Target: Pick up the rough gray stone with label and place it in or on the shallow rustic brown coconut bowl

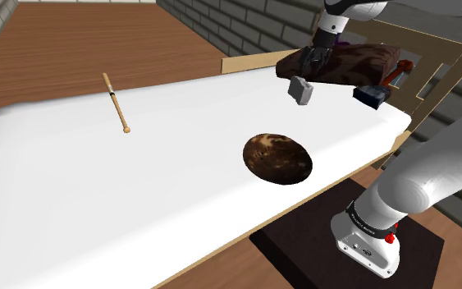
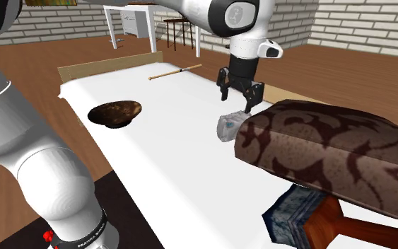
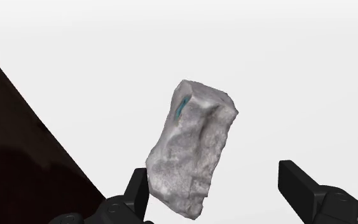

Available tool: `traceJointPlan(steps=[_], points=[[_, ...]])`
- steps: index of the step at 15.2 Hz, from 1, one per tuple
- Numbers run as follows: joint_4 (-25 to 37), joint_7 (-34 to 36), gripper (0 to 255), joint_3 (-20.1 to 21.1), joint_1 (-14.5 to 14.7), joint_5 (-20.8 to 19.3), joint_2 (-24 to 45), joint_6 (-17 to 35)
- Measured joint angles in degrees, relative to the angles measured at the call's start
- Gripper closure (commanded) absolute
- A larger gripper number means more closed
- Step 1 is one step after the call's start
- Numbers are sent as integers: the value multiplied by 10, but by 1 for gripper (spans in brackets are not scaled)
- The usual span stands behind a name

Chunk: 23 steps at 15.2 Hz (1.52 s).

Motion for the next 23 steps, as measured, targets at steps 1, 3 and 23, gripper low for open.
traceJointPlan(steps=[1, 3, 23], points=[[7, -10, 0, -6, -2, 4, 14, 5], [29, -27, 0, -15, -3, 14, 46, 11], [-6, -38, 255, -17, -4, 23, 66, 64]])
